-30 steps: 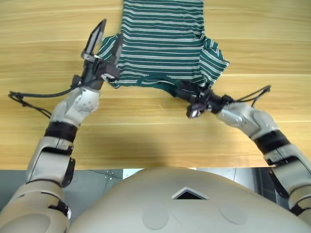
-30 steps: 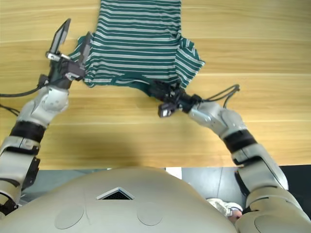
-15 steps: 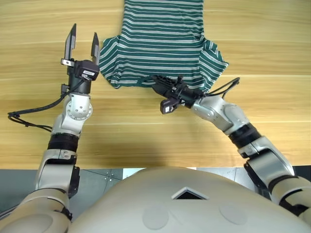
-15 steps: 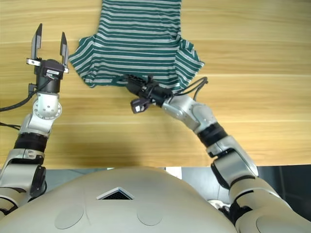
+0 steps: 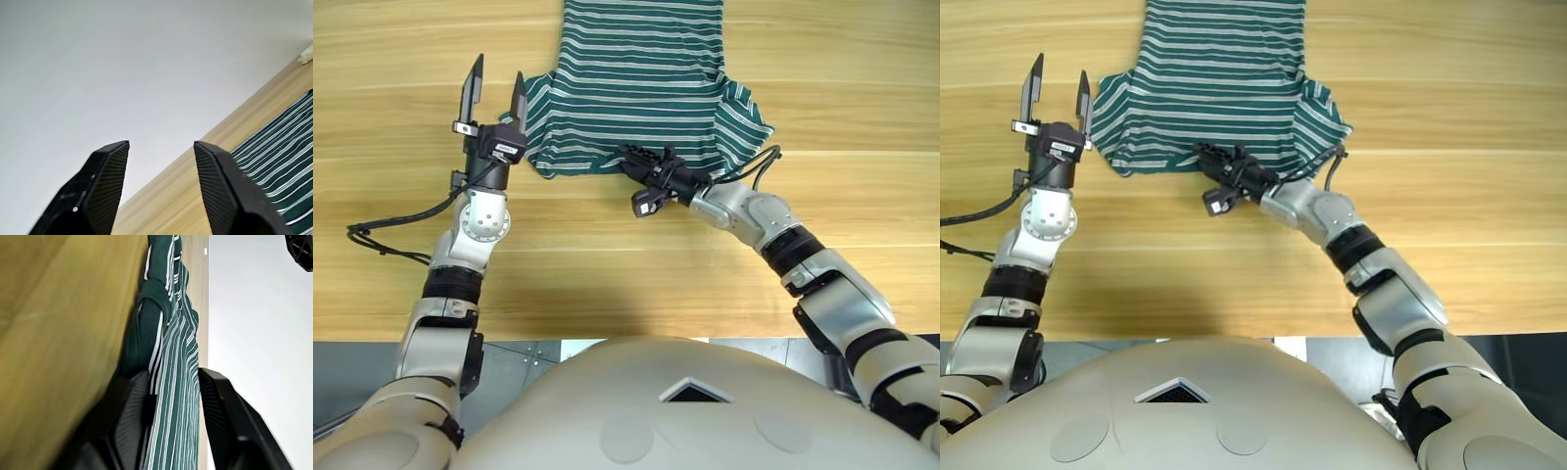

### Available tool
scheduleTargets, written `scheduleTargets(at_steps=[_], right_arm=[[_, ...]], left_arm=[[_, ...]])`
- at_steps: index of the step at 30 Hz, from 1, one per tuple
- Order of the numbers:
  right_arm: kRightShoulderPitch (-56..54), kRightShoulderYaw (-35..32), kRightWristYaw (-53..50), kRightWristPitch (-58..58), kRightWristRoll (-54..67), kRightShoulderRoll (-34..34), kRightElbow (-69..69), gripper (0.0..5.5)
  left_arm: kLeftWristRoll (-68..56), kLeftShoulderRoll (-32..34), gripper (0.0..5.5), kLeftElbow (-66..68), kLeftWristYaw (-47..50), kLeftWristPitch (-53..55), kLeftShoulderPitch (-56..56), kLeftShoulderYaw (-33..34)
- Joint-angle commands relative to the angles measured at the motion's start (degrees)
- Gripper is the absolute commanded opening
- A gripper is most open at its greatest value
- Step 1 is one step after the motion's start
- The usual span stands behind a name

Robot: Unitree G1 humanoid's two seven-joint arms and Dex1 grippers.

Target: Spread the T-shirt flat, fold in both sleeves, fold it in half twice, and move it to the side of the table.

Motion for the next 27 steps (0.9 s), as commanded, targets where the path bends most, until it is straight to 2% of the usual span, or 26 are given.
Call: scheduleTargets(at_steps=[1,8,16,21,27], right_arm=[[-4.54,2.86,2.47,-1.44,-3.02,-1.46,2.28,1.86],[-14.75,6.29,-0.96,-3.35,-4.29,1.65,24.60,1.86],[-15.60,10.83,-2.90,-6.86,-5.15,2.97,31.86,1.86],[-10.85,14.37,-0.87,-13.29,-4.90,-2.08,23.03,1.86],[-0.95,9.49,10.60,-14.71,3.64,-15.32,-7.81,1.86]], left_arm=[[1.44,-0.76,2.45,-0.13,-0.23,0.15,-1.51,-0.25],[3.80,-2.89,2.45,0.06,0.27,0.14,-2.37,-1.61],[4.31,-3.05,2.45,0.43,-0.19,0.13,-3.16,-2.01],[4.44,-2.12,2.45,0.27,-0.85,-0.12,-2.97,-2.19],[4.03,0.80,2.45,-2.29,-2.81,0.28,-2.60,-0.96]])
